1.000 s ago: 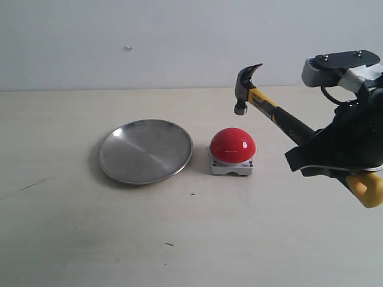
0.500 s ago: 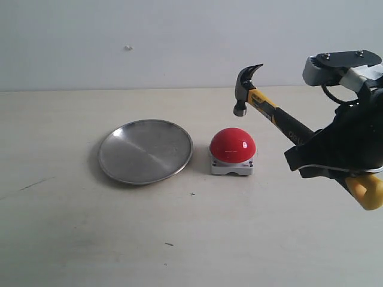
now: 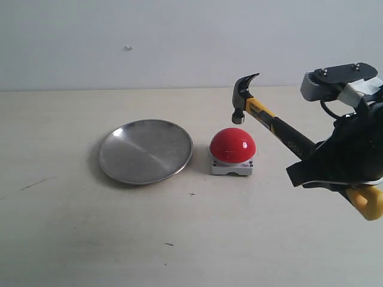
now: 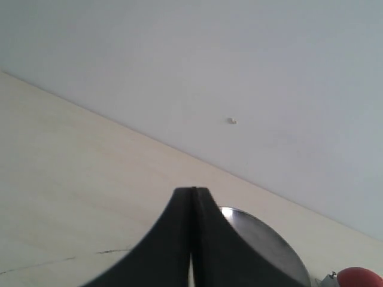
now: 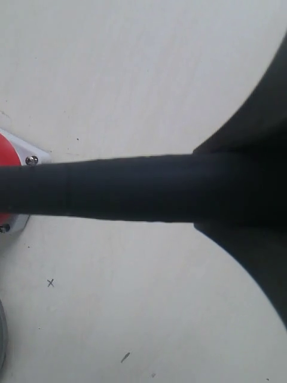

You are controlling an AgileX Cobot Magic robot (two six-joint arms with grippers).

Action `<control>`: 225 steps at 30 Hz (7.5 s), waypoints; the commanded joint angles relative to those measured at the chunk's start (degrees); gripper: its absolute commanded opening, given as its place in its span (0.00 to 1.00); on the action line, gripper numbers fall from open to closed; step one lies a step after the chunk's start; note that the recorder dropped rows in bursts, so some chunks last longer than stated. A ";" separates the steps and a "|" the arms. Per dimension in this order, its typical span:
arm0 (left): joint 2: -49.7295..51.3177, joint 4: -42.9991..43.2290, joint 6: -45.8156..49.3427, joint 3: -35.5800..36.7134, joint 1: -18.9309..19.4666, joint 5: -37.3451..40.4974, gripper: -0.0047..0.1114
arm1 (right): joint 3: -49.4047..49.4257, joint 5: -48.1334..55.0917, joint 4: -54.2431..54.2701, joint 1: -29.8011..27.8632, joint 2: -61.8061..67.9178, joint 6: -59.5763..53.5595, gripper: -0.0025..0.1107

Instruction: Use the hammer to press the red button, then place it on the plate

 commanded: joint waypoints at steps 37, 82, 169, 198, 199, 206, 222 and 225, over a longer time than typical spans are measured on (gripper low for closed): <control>-0.18 -0.39 -0.04 0.17 0.05 0.05 0.04 | -0.82 -9.74 -4.20 0.10 2.10 -0.74 0.02; -0.18 -0.39 -0.01 0.17 0.05 0.05 0.04 | -11.16 -2.51 -2.72 0.10 0.03 0.01 0.02; -0.18 -0.39 -0.01 0.17 0.05 0.05 0.04 | 1.17 -9.04 86.09 6.74 11.09 -74.11 0.02; -0.18 -0.39 -0.01 0.17 0.05 0.05 0.04 | -10.38 -47.71 15.03 19.49 22.80 8.65 0.02; -0.18 -0.39 -0.01 0.17 0.05 0.05 0.04 | -10.38 -47.71 15.84 19.92 23.36 8.97 0.02; -0.18 -0.39 -0.01 0.17 0.05 0.05 0.04 | -10.49 -50.90 16.20 21.35 29.65 18.37 0.02; -0.18 -0.39 0.01 0.17 0.05 0.15 0.04 | -10.62 -73.86 -7.19 22.74 41.56 58.54 0.02; -0.18 -0.39 0.01 0.17 0.05 0.15 0.04 | -10.62 -75.45 -7.86 22.74 44.09 62.20 0.02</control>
